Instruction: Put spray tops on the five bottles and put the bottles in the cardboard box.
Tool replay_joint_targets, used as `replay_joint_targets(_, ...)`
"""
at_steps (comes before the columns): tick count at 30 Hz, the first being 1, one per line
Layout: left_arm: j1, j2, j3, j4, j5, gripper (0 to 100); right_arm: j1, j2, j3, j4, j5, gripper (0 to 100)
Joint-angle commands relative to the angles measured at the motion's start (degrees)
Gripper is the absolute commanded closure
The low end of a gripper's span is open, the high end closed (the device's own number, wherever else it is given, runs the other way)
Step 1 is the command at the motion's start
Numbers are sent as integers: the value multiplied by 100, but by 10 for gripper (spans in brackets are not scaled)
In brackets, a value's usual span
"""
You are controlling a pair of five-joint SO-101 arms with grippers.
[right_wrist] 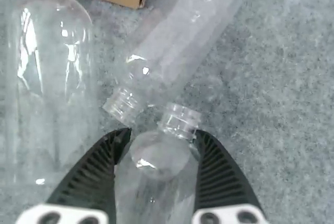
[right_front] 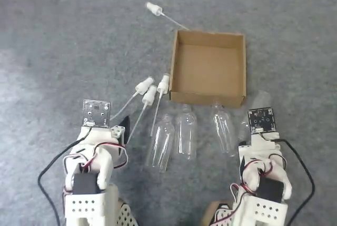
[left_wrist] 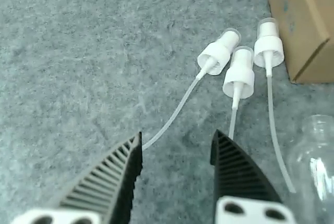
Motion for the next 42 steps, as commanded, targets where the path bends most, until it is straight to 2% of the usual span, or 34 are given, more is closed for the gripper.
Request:
replay_joint_targets(1,0,-114,-31,53,-44,801,31,48,149,338,-9,992)
replay_joint_targets(12,0,-97,-31,70,-18,801,31,48,149,338,-9,992)
replay_joint_targets(18,9,-158,-66,1292,-35,802,31,48,149,338,-9,992)
replay_joint_targets(20,0,-290,-75,1389,-35,802,31,48,149,338,-9,992)
replay_joint_targets(42,0,-519,-57,1407,-18,802,31,48,149,338,-9,992)
